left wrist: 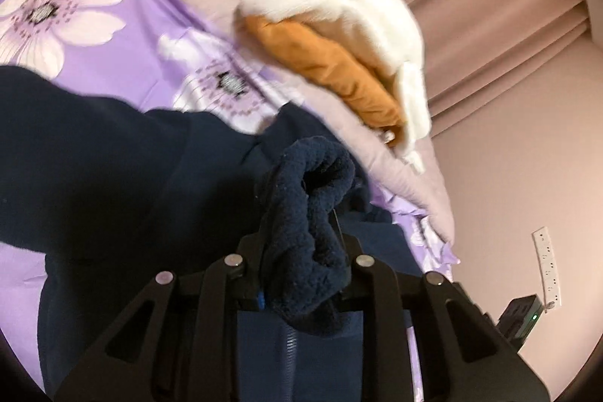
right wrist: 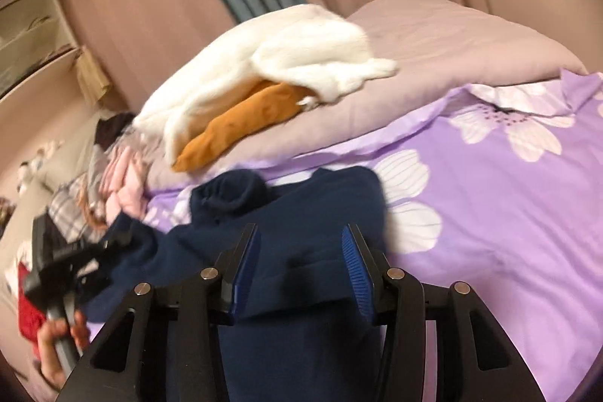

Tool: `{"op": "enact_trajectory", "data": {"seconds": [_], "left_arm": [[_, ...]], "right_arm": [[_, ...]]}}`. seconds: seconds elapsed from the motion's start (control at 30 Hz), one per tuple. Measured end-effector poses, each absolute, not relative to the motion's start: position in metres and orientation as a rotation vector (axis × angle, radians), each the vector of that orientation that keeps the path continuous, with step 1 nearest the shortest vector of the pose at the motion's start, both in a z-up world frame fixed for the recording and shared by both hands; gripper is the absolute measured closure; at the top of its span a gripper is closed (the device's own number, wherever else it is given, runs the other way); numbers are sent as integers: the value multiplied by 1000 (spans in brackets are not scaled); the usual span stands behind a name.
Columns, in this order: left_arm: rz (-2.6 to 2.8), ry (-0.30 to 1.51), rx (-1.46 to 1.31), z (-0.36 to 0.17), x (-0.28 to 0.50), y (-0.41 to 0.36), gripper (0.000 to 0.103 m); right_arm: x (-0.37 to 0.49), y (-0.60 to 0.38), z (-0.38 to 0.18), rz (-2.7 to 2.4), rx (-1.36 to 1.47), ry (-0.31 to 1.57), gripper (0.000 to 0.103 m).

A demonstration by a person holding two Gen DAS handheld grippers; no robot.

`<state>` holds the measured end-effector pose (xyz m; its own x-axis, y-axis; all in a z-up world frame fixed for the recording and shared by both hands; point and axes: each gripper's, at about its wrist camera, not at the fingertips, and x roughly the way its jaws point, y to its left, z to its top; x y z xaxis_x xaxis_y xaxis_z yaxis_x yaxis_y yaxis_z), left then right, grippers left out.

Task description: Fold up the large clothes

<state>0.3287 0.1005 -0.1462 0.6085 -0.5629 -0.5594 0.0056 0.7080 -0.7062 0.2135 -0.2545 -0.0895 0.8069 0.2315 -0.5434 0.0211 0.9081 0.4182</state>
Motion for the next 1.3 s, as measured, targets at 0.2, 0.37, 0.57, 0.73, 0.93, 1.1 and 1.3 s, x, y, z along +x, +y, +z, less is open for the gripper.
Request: {"op": "enact_trajectory", "data": {"seconds": [0.2,0.37,0.57,0.73,0.93,1.1,1.3], "left_arm": [[-303,892,-717,-166,326,117,78],[-257,901,-708,-175,323,133,75],[-216,911,-668,-180,324,139,74],[-208,916,-652,-180,322,142,74],[-183,883,-656,-172,317,156,74],[-203,900,-659,-173,317,156,76],[-181,917,-602,-171,321,150,76]], "right_arm": [[233,-245,-101,87,358,675,57],[236,-242,-114,91,305,727,72],[228,-232,-131,76,182,794,77],[213,-252,-120,73,262,753,63],[182,-263,-121,93,221,736,36],[192,-239,-139,78,98,793,36],[224,-223,-151,25,32,788,53]]}}
